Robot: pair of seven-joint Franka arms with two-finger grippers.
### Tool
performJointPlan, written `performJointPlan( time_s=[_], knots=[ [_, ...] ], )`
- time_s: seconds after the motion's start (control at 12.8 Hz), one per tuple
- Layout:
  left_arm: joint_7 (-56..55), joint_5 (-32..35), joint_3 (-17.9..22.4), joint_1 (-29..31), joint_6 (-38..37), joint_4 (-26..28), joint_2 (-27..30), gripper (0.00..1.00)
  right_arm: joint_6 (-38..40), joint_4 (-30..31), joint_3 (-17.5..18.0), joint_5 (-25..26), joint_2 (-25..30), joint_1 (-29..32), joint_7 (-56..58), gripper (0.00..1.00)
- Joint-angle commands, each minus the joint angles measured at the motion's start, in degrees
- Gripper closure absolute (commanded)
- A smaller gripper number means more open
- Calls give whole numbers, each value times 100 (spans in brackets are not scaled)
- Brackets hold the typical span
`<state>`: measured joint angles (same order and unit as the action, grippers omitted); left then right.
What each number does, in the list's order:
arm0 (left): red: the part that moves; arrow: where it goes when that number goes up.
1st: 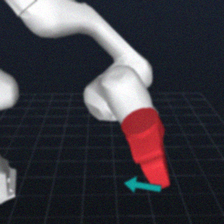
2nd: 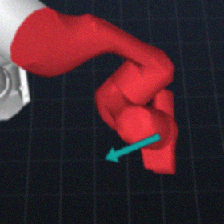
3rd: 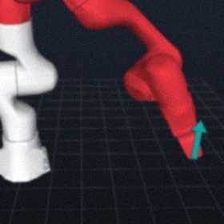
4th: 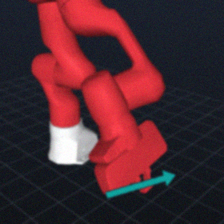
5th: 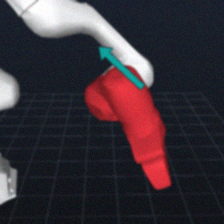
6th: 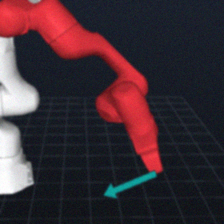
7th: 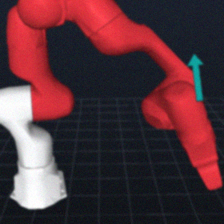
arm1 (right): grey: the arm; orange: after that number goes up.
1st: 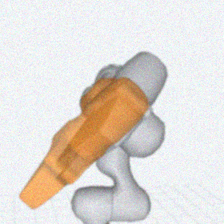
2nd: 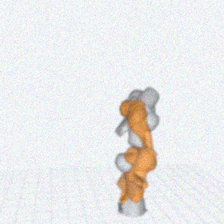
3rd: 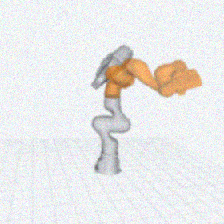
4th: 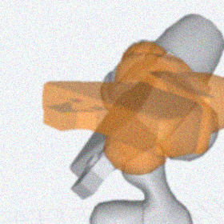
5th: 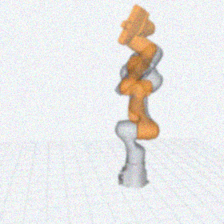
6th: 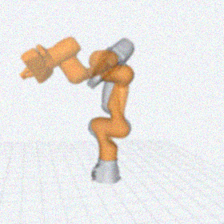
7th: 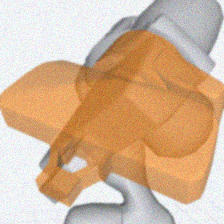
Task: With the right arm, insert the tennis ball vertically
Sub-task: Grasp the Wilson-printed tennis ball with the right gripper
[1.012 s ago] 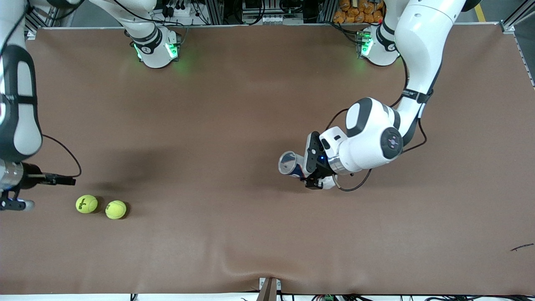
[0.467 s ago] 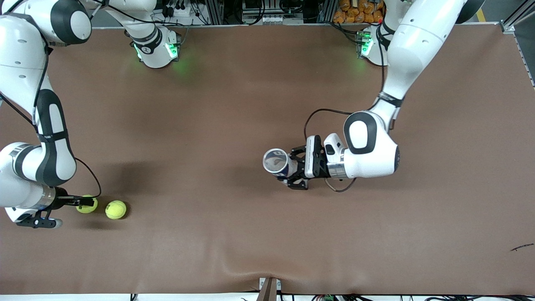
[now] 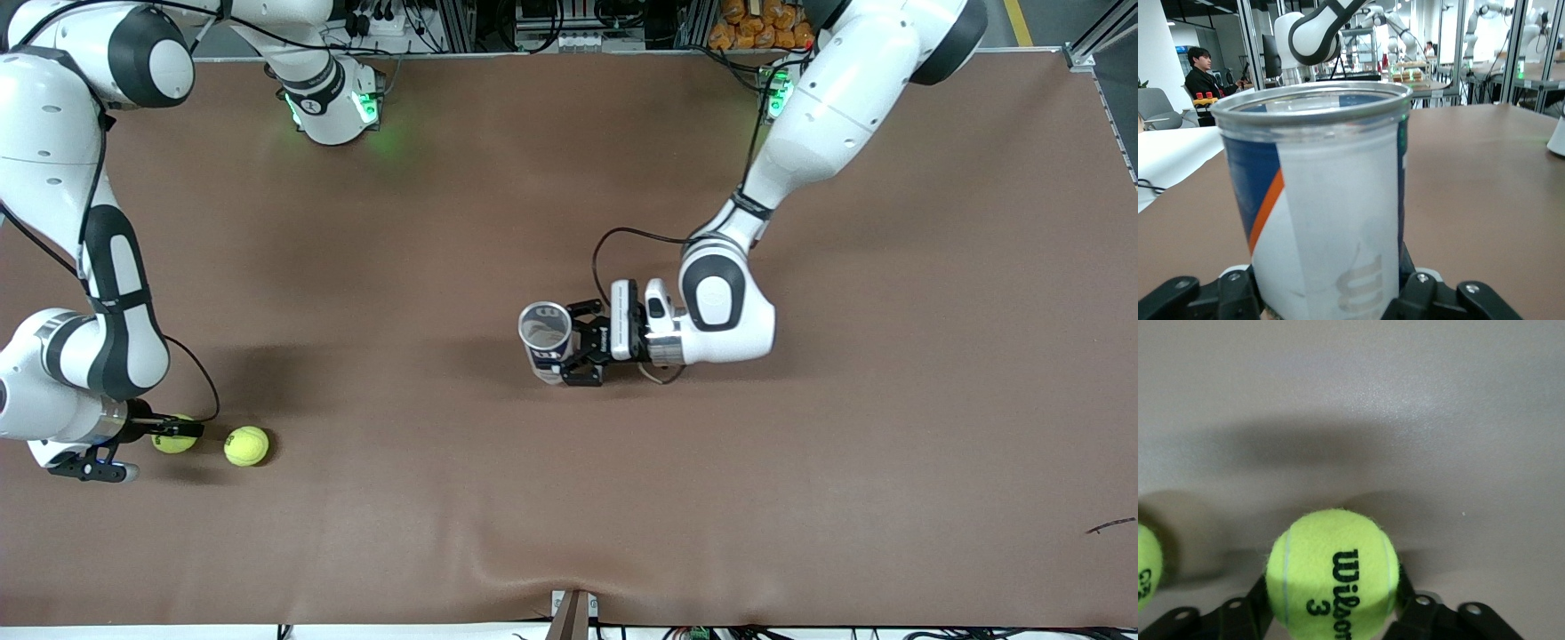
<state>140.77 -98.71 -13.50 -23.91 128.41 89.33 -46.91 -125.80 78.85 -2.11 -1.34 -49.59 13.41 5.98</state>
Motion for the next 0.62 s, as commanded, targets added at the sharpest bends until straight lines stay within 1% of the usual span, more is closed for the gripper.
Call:
performJointPlan(
  time_s=[0.0,0.23,0.39,0.47,0.55],
  knots=[
    [326,-682,-3,-211,-9,-74,-133,30,-32,-150,62,-34,-42,12,-202,47],
    [188,-852,5,-211,-9,224,-116,29,-6,-422,71,-60,81,65,-211,48],
    [99,-834,14,-193,0,339,-99,30,108,-432,97,-68,361,-57,-211,48],
    [125,-843,14,-246,0,357,-125,29,491,-432,123,-95,511,-180,-228,48],
    [134,-843,23,-281,165,365,-99,30,948,-432,149,-173,686,-303,-263,48]
  ],
)
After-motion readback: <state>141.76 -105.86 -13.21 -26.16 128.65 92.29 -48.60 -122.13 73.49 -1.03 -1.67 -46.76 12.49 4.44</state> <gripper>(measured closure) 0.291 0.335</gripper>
